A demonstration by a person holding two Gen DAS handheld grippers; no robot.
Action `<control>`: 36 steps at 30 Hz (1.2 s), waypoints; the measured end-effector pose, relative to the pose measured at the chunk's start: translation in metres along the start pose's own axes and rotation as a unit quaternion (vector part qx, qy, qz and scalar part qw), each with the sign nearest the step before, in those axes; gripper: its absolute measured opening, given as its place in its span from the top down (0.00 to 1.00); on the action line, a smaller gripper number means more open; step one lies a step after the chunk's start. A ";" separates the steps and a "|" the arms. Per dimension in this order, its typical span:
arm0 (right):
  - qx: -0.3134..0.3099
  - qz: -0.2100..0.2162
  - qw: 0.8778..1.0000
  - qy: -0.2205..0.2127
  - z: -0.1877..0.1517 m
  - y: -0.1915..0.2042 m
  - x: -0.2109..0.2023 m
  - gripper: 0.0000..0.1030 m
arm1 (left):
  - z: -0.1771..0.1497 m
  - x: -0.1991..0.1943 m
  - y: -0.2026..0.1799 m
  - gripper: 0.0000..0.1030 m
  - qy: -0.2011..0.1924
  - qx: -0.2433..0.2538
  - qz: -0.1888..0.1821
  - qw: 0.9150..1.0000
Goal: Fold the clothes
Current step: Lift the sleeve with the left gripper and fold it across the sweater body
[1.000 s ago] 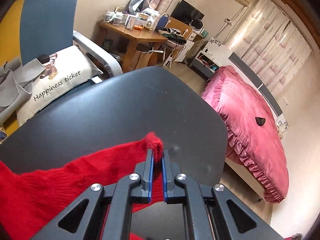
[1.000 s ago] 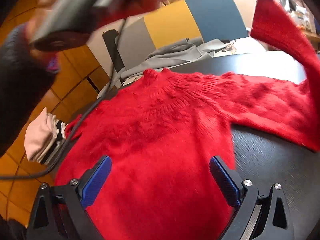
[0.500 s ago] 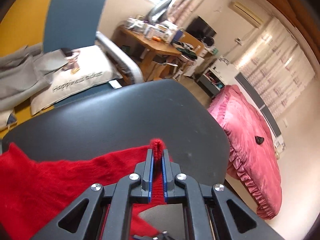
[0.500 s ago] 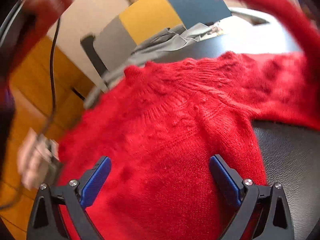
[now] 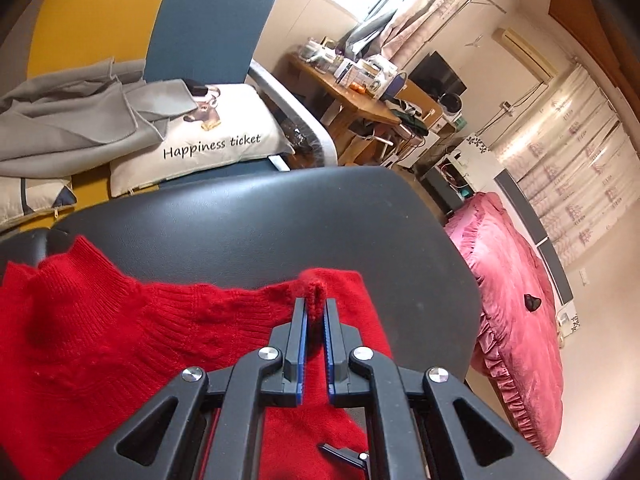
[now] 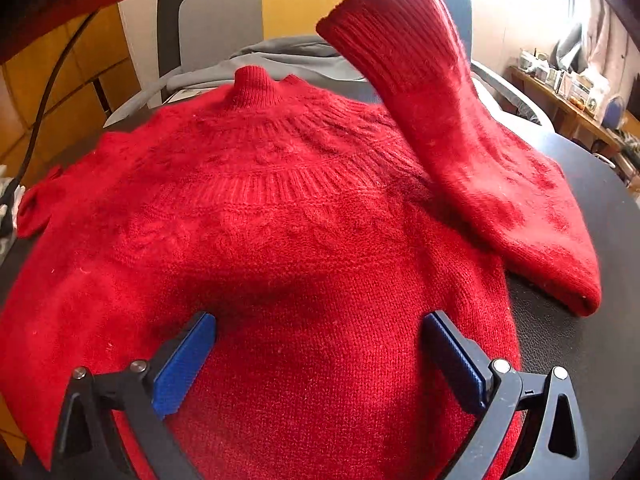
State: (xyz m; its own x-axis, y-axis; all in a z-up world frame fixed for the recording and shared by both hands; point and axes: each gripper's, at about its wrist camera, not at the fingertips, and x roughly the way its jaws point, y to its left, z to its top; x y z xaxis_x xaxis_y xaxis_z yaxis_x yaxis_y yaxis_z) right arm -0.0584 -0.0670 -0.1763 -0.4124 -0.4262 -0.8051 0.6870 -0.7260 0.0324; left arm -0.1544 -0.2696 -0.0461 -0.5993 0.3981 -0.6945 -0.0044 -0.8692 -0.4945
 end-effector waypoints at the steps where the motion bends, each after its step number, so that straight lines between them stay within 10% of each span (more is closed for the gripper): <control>1: 0.000 0.000 1.000 -0.001 0.000 0.000 0.000 0.00 | 0.001 -0.003 0.001 0.95 -0.002 0.001 0.003 1.000; 14: -0.001 0.002 1.000 -0.004 0.001 0.001 0.003 0.00 | -0.003 -0.078 0.071 0.95 -0.050 -0.065 0.038 0.996; 36: -0.002 0.001 1.000 -0.004 0.006 0.003 0.006 0.00 | -0.112 -0.140 0.219 0.95 -0.065 -0.230 0.029 0.970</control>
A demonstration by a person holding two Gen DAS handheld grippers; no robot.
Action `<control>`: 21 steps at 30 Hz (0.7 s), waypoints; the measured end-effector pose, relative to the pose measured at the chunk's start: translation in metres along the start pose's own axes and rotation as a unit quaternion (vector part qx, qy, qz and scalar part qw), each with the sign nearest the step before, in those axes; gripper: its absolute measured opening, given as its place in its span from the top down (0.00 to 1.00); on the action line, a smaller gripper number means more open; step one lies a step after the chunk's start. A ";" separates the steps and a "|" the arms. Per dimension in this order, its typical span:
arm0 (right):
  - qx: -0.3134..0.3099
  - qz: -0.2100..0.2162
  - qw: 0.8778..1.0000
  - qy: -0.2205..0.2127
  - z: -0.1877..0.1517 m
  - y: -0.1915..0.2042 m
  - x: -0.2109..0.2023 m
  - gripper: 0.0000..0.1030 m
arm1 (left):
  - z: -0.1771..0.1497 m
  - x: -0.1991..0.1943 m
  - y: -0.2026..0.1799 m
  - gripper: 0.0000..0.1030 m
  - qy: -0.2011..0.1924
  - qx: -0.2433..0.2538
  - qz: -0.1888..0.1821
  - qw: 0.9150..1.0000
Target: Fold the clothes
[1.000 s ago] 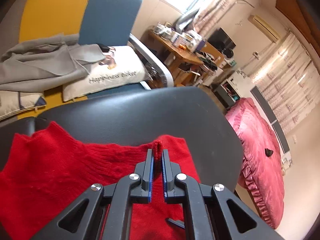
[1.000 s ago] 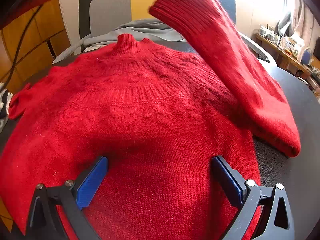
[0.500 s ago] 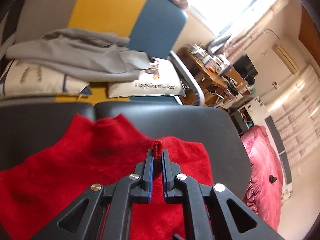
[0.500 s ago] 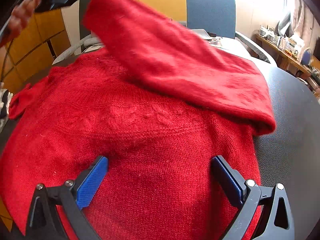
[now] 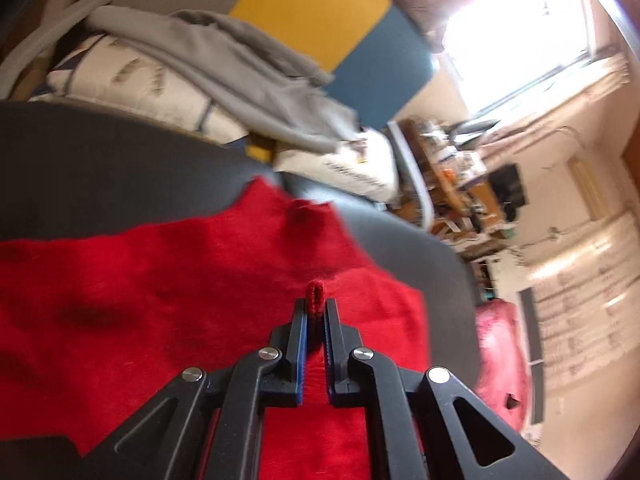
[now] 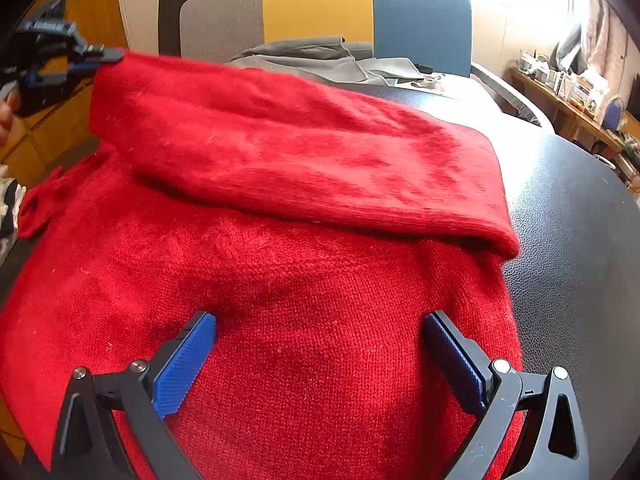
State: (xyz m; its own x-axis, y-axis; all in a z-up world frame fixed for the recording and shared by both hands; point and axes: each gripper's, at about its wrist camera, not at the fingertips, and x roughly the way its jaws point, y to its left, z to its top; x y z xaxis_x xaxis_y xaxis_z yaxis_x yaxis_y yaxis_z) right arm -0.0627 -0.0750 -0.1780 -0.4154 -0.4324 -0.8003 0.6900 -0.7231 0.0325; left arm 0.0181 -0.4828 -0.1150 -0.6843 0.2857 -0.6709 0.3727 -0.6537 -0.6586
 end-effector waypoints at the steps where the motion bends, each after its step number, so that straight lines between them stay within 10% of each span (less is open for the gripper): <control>1: 0.000 0.000 1.000 0.000 0.000 0.000 0.000 0.00 | -0.002 0.002 0.007 0.95 0.003 -0.006 -0.006 1.000; 16: 0.000 -0.004 1.000 0.000 0.001 0.003 0.000 0.00 | -0.035 0.036 0.049 0.53 0.042 0.022 0.031 0.998; 18: 0.000 -0.004 1.000 0.000 0.001 0.002 0.000 0.00 | -0.038 0.042 0.042 0.60 0.041 0.035 0.042 0.998; 21: 0.000 -0.003 1.000 0.000 0.002 0.001 0.001 0.00 | -0.039 0.040 0.034 0.97 0.029 0.035 0.046 0.998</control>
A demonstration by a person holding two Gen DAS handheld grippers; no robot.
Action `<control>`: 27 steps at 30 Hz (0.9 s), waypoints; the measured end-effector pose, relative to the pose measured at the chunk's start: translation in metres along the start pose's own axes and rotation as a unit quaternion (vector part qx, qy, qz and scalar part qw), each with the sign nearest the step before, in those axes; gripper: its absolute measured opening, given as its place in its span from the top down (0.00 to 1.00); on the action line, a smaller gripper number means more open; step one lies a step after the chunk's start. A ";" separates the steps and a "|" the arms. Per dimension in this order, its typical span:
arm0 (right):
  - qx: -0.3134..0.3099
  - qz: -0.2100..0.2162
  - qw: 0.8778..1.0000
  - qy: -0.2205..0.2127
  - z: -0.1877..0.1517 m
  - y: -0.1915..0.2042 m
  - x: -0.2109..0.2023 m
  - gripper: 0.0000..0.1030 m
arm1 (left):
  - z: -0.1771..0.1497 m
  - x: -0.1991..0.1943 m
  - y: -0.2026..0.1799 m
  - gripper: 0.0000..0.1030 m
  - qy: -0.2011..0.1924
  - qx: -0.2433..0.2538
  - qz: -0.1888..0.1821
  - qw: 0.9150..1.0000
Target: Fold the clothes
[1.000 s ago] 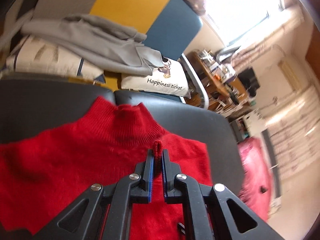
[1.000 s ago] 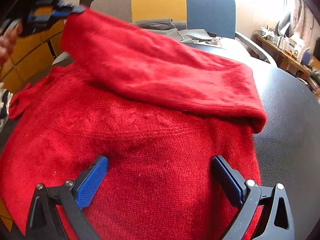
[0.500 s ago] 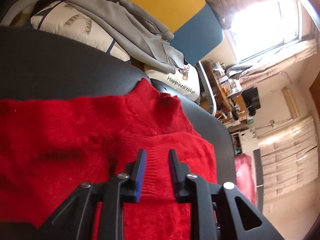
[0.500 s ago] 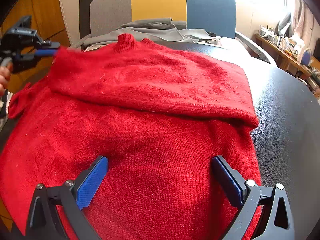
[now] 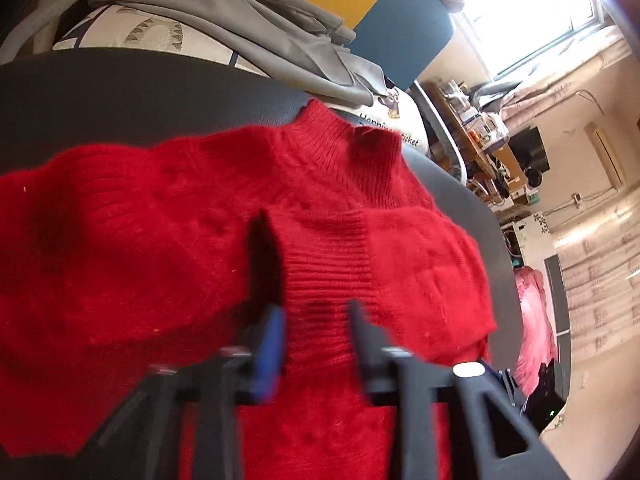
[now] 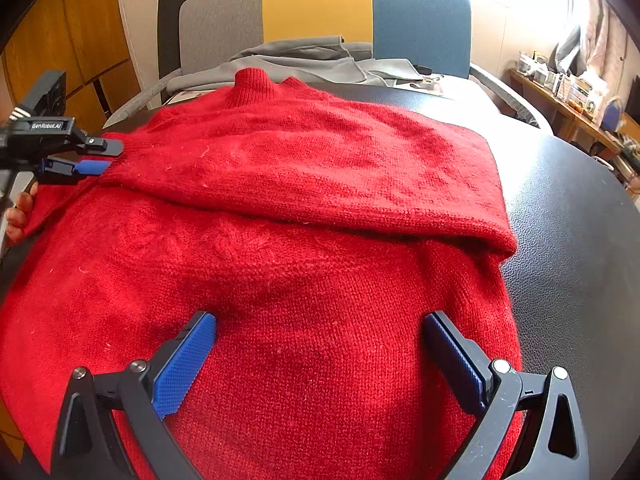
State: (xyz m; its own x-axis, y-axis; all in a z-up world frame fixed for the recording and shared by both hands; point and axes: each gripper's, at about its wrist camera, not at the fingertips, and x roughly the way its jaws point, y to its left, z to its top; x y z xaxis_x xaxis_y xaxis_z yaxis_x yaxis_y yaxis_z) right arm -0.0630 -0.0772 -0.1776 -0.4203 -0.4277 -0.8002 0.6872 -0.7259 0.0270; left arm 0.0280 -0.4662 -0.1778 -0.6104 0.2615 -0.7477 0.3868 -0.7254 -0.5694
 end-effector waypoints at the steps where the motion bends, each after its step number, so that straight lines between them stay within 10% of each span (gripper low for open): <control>1: 0.000 0.000 1.000 0.000 0.000 0.000 0.000 0.00 | -0.002 -0.006 0.000 0.96 -0.011 -0.002 -0.004 1.000; 15: 0.000 0.003 1.000 0.001 -0.001 -0.001 0.000 0.00 | -0.025 -0.023 0.042 0.92 -0.059 -0.092 0.034 0.993; 27: 0.016 0.070 0.997 0.016 0.018 -0.036 -0.048 0.00 | -0.017 -0.029 -0.037 0.79 -0.095 0.080 0.085 0.989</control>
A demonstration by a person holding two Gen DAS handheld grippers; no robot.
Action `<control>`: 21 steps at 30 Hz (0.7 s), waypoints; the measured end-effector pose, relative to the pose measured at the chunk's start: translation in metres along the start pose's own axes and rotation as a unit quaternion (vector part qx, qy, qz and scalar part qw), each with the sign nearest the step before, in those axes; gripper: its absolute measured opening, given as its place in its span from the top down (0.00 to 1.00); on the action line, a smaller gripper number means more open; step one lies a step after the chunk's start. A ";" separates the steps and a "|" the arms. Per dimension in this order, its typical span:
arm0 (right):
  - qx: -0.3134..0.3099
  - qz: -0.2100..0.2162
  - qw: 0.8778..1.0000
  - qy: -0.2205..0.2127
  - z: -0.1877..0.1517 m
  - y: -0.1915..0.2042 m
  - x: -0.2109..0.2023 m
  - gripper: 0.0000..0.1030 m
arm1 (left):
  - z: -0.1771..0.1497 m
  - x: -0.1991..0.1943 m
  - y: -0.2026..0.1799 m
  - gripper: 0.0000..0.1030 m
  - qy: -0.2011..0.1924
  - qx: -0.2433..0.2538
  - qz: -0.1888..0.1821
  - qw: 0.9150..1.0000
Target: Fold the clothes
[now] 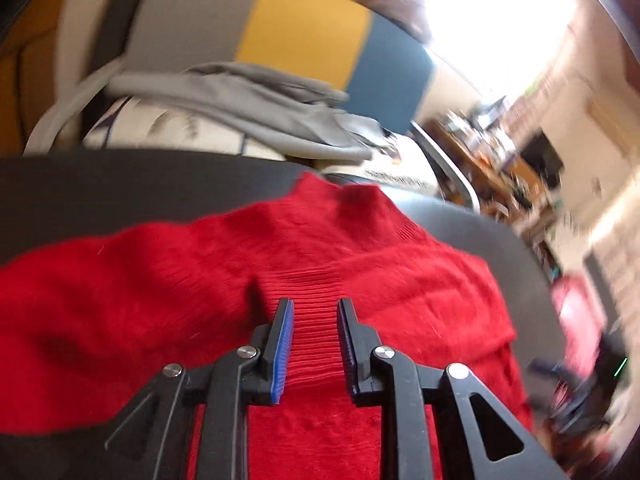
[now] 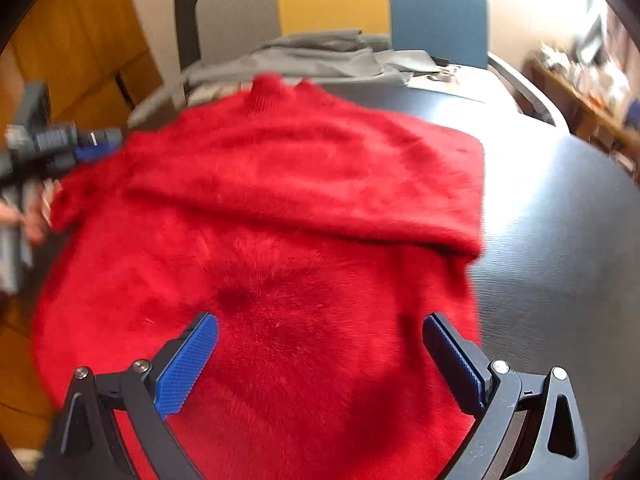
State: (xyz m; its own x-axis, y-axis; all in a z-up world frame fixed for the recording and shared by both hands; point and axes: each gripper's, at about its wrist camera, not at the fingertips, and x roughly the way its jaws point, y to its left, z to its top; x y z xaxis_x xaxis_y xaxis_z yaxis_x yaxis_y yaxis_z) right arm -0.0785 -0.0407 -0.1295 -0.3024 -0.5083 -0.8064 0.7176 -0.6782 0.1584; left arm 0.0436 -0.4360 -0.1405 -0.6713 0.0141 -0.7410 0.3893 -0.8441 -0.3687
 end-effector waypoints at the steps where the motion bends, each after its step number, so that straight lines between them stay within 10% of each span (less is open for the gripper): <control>1: 0.013 0.010 1.000 -0.008 0.004 -0.007 -0.011 0.00 | 0.002 -0.001 -0.007 0.79 -0.004 0.015 0.003 1.000; 6: 0.060 0.059 0.995 -0.058 0.044 -0.034 -0.038 0.00 | 0.011 0.006 -0.020 0.79 -0.006 0.052 0.028 0.998; 12: 0.080 0.081 0.993 -0.037 0.085 -0.039 0.022 0.00 | 0.000 0.039 0.014 0.75 0.042 0.028 0.074 0.996; 21: 0.096 0.046 0.994 -0.001 0.068 -0.056 0.084 0.00 | -0.015 0.037 0.032 0.73 0.008 0.013 0.045 0.999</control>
State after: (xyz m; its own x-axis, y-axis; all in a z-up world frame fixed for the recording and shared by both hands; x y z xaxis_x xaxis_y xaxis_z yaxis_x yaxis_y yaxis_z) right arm -0.1862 -0.0816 -0.1675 -0.2424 -0.5736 -0.7825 0.6100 -0.7173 0.3368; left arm 0.0409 -0.4545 -0.1881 -0.6232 -0.0545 -0.7802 0.4318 -0.8557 -0.2852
